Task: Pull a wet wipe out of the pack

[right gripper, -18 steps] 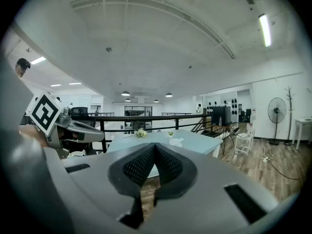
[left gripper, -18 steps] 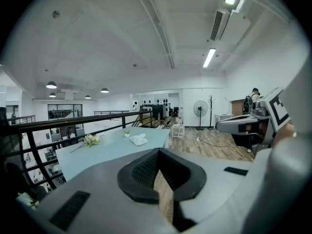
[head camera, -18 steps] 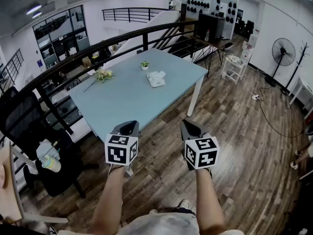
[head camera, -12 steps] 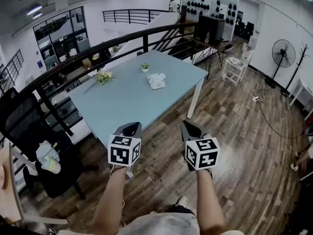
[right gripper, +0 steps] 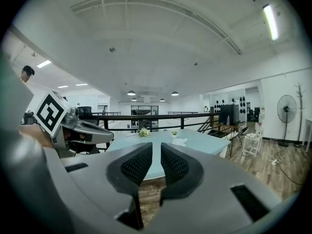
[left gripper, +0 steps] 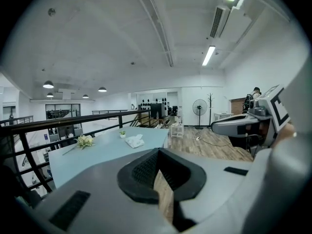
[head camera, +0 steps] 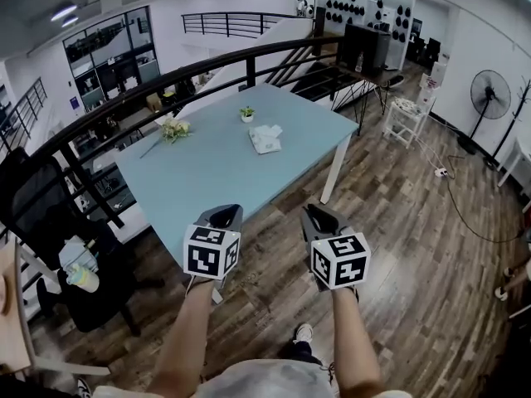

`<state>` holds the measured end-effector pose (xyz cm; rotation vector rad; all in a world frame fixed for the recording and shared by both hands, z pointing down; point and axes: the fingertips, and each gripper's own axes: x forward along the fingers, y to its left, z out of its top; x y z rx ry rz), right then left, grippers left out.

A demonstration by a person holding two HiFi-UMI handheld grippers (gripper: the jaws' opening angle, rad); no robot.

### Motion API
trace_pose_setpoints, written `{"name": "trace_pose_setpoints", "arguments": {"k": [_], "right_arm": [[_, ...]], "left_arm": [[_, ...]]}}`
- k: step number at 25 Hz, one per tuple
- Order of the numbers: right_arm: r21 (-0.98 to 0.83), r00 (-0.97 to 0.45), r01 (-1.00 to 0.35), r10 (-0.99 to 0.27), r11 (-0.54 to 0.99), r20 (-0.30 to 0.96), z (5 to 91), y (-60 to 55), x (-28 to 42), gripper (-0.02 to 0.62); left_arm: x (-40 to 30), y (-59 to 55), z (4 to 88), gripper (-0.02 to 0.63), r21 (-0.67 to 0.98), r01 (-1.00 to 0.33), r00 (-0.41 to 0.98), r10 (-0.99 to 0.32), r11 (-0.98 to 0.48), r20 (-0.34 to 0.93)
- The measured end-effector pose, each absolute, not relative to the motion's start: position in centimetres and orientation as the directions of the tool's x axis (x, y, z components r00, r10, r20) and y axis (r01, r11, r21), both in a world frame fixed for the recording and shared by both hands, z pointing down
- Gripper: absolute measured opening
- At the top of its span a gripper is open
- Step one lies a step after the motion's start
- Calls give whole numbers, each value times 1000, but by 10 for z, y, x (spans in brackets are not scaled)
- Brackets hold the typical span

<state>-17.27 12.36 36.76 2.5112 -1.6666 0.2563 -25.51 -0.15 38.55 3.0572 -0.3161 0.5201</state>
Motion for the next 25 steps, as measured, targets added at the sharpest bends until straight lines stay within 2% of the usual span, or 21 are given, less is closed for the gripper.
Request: {"name": "trace_pose_setpoints", "arguments": {"k": [3,11,13,19,22,25], "right_arm": [[3,356,-932,-911,-364,210,367,120,-151,80],[-4,289,-955,-937,-296,195,360,112,-95,132],[-21,273,-959,-943,-282,192,358,112,-83,162],[-18,232,-971,-955,-240,187,361,111,-51,187],[-10,220,-974,-956,-226,193,363,113,-35,187],[-9,197,-979,-959,-203,206,368,111,-23,213]], "left_arm": [[-233,-1,385,-5,-21,-214,920,-209,-977,331],[-177,1,377,-5,-37,-263,906,-260,-964,333],[-169,1,376,-5,-54,-286,897,-287,-957,335],[-147,1,376,-3,-74,-348,880,-353,-935,320],[-133,7,377,-3,-97,-336,881,-349,-937,321],[-120,11,378,-3,-92,-320,888,-332,-943,317]]}}
